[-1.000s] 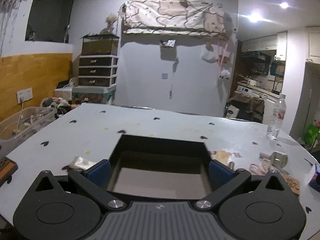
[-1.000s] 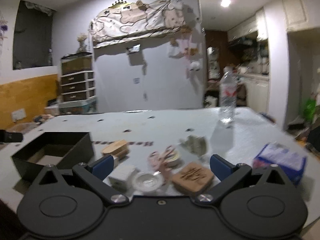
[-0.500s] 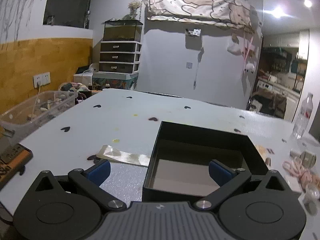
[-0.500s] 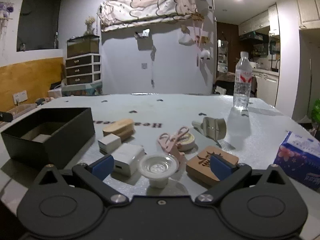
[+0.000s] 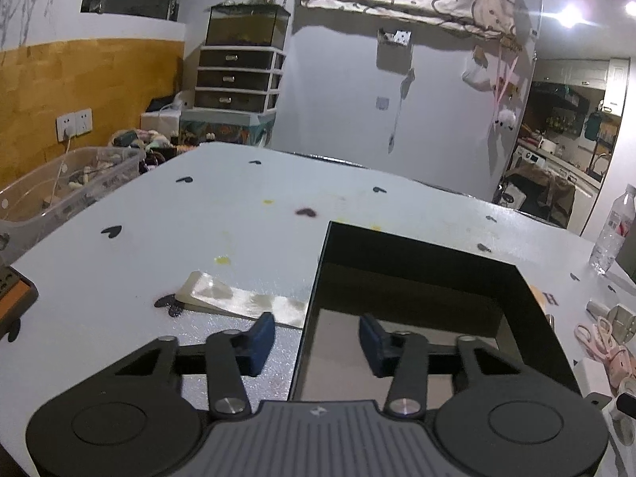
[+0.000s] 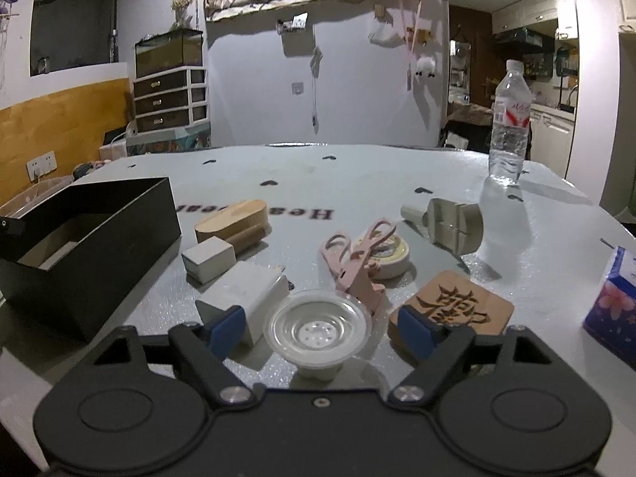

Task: Organize rigid objects
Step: 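Clamp the black box wall with the left tool while the right grasps the clear plastic cup, then carry the clear cup into the black box and open the right tool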

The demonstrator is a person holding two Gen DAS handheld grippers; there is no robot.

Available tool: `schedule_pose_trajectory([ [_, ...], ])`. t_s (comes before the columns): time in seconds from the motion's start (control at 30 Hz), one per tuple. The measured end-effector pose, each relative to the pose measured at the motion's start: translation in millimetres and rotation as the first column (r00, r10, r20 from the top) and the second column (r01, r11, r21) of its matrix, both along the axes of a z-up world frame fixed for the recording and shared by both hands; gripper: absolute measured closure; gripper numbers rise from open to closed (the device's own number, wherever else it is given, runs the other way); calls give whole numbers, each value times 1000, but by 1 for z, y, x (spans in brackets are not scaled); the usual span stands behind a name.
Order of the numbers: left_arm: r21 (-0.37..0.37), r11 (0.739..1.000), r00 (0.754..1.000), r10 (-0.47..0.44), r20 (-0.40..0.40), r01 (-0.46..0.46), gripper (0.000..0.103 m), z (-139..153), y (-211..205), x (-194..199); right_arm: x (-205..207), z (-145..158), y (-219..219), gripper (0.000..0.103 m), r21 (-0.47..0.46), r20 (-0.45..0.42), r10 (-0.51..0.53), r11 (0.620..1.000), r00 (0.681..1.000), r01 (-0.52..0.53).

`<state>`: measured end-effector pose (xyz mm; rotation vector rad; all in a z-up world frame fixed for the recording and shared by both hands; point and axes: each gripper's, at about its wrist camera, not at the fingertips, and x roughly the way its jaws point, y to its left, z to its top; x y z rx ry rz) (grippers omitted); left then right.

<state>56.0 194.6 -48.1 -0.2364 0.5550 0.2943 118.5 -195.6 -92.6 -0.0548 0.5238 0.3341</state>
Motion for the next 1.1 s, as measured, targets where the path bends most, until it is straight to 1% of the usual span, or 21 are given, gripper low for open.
schedule_pose_trajectory([
  [0.03,-2,1000,1000,2,-3,-2,63,0,1,1,1,1,0,25,0,-6,1,1000,1000,-1],
  [0.07,-3,1000,1000,3,-7,-3,70,-1,1,3,3,2,0,26,-2,-14,3,1000,1000,-3],
  [0.1,-7,1000,1000,4,-10,-4,74,-1,2,4,4,3,0,28,-8,-25,8,1000,1000,-8],
  [0.13,-10,1000,1000,3,-15,-3,82,-1,3,6,6,3,0,31,-13,-32,12,1000,999,-12],
  [0.17,-11,1000,1000,4,-21,-4,85,-2,3,7,8,3,1,33,-20,-42,18,1000,999,-19],
  [0.23,-6,1000,999,9,-32,-9,88,-2,4,9,11,2,1,41,-23,-65,31,999,997,-33],
  [0.37,-2,1000,999,17,-48,-17,97,-3,7,14,14,4,3,46,-23,-89,48,998,995,-50],
  [0.43,0,1000,999,16,-51,-16,97,-3,7,15,15,7,3,49,-26,-91,56,998,994,-58],
  [0.57,2,1000,998,11,-54,-11,97,-2,6,16,17,20,3,51,-10,-96,93,995,991,-95],
  [0.67,-5,1000,998,9,-54,-9,98,-1,7,15,21,40,10,51,3,-66,152,988,986,-153],
  [0.73,-6,1000,998,7,-55,-7,98,0,7,16,26,53,18,51,28,-53,205,979,977,-203],
  [0.8,-11,1000,999,3,-54,-4,99,0,7,16,33,66,33,51,50,-42,264,964,964,-262],
  [0.87,-17,1000,999,1,-53,-2,99,0,8,15,42,76,56,51,67,-39,333,942,942,-330],
  [0.97,-19,1000,999,-3,-52,2,99,1,12,17,55,87,94,51,92,-54,440,896,896,-434],
  [1.1,-25,1000,999,-13,-51,12,99,0,13,17,68,91,154,51,76,-90,546,838,833,-540],
])
